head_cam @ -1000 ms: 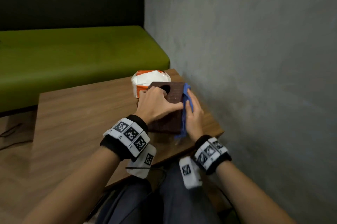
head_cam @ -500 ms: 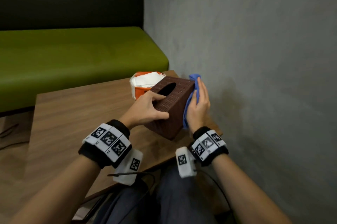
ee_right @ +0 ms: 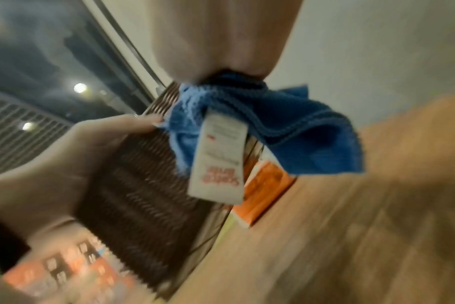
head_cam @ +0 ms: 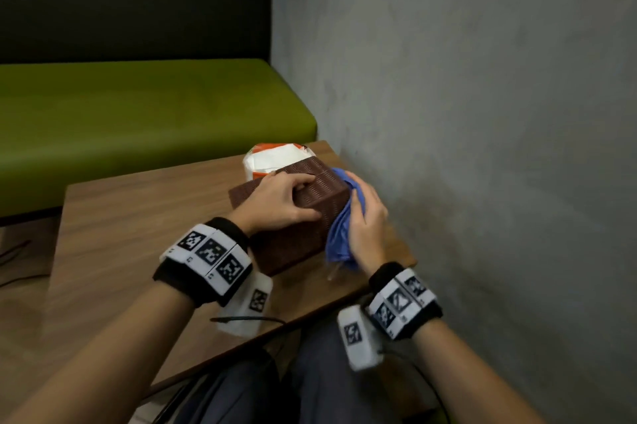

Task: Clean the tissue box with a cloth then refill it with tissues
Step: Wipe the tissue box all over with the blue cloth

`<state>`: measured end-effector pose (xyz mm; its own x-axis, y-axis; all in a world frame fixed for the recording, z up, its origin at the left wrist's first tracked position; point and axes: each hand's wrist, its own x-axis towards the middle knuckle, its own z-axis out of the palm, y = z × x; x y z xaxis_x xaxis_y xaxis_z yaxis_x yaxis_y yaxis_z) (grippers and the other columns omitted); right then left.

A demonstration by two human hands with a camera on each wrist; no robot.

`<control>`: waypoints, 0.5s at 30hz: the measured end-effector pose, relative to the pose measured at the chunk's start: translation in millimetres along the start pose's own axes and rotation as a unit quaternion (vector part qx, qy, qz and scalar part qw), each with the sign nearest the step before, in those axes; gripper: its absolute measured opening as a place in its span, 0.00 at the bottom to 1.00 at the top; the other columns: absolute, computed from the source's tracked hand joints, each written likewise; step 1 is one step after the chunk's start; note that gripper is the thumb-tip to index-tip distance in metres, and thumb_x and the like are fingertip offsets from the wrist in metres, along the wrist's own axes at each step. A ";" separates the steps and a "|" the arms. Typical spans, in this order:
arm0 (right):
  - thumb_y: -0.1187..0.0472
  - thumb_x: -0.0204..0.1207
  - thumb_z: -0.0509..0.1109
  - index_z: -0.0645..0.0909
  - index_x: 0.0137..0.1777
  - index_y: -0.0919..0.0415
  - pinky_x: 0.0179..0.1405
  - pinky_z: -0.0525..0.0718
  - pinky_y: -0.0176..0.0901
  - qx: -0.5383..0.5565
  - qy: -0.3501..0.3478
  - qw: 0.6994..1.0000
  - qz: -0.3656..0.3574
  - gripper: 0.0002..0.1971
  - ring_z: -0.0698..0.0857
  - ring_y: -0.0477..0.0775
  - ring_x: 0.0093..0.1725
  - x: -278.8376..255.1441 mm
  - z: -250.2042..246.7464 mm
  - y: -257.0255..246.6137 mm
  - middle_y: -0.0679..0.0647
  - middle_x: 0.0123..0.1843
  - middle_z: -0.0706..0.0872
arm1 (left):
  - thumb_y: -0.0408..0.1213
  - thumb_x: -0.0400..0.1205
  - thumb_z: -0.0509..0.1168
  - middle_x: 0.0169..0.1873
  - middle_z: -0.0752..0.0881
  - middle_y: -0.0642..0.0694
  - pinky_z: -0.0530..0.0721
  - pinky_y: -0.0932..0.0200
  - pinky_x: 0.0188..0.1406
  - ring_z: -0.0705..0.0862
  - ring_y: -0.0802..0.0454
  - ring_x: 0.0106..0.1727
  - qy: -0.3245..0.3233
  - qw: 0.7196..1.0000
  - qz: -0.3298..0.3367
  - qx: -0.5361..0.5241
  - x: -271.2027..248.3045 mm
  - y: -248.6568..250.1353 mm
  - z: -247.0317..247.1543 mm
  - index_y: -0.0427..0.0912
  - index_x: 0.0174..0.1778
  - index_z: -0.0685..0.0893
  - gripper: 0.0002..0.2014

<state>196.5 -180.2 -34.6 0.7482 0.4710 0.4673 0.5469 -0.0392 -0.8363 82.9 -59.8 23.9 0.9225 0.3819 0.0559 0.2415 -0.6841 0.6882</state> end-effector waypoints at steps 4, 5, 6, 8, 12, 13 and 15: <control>0.67 0.80 0.54 0.73 0.68 0.74 0.67 0.64 0.16 -0.008 0.070 0.997 -0.040 0.19 0.73 0.46 0.68 -33.5 9.3 -9.2 0.58 0.68 0.76 | 0.57 0.76 0.63 0.70 0.75 0.41 0.58 0.39 0.79 0.72 0.44 0.73 0.023 0.989 -0.016 0.146 5.0 4.5 18.4 0.46 0.77 0.64 0.35; 0.66 0.80 0.53 0.71 0.69 0.75 0.69 0.62 0.17 -0.017 0.051 0.996 -0.067 0.20 0.70 0.47 0.70 -41.5 10.0 -10.6 0.58 0.69 0.73 | 0.59 0.76 0.62 0.69 0.76 0.41 0.60 0.39 0.77 0.72 0.43 0.72 0.034 0.990 -0.019 0.137 4.4 3.4 20.9 0.46 0.77 0.64 0.36; 0.66 0.79 0.52 0.70 0.70 0.76 0.71 0.60 0.18 -0.030 0.032 0.995 -0.091 0.22 0.68 0.46 0.72 -48.4 10.1 -9.7 0.58 0.70 0.71 | 0.63 0.73 0.62 0.67 0.77 0.41 0.63 0.42 0.75 0.73 0.43 0.71 0.045 0.992 -0.017 0.114 3.4 0.9 22.7 0.47 0.76 0.65 0.38; 0.65 0.79 0.51 0.69 0.71 0.74 0.73 0.59 0.21 -0.044 0.015 0.993 -0.111 0.22 0.67 0.48 0.73 -50.6 6.4 -2.6 0.58 0.71 0.69 | 0.70 0.62 0.58 0.65 0.79 0.44 0.62 0.53 0.67 0.74 0.46 0.70 0.061 0.996 0.004 0.060 -0.8 -4.0 24.7 0.50 0.74 0.69 0.45; 0.69 0.83 0.55 0.73 0.69 0.70 0.73 0.68 0.32 0.019 0.030 0.999 0.033 0.17 0.73 0.59 0.73 -8.0 -6.3 13.7 0.58 0.71 0.75 | 0.63 0.63 0.66 0.57 0.77 0.52 0.55 0.60 0.59 0.72 0.50 0.69 0.007 0.999 0.041 0.002 -10.3 -9.4 31.6 0.54 0.73 0.71 0.40; 0.70 0.83 0.55 0.74 0.69 0.69 0.71 0.68 0.28 0.030 0.033 0.998 0.048 0.17 0.73 0.57 0.73 -0.1 -6.8 11.9 0.58 0.71 0.76 | 0.60 0.64 0.68 0.55 0.75 0.54 0.55 0.60 0.61 0.72 0.51 0.69 0.000 0.999 0.045 -0.003 -10.1 -8.6 32.8 0.54 0.73 0.71 0.39; 0.68 0.80 0.55 0.74 0.70 0.69 0.67 0.65 0.17 0.027 0.028 0.999 0.019 0.19 0.72 0.49 0.73 -2.8 -2.7 0.5 0.53 0.70 0.75 | 0.56 0.67 0.73 0.56 0.76 0.51 0.56 0.58 0.61 0.72 0.51 0.68 0.008 0.999 0.041 0.014 -4.9 -7.7 30.6 0.52 0.73 0.71 0.38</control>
<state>195.7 -183.9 -35.5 0.7893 0.4193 0.4485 0.4972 -0.0078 -0.8676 85.7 -75.4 -3.8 0.9344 0.3341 0.1232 0.1740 -0.7303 0.6606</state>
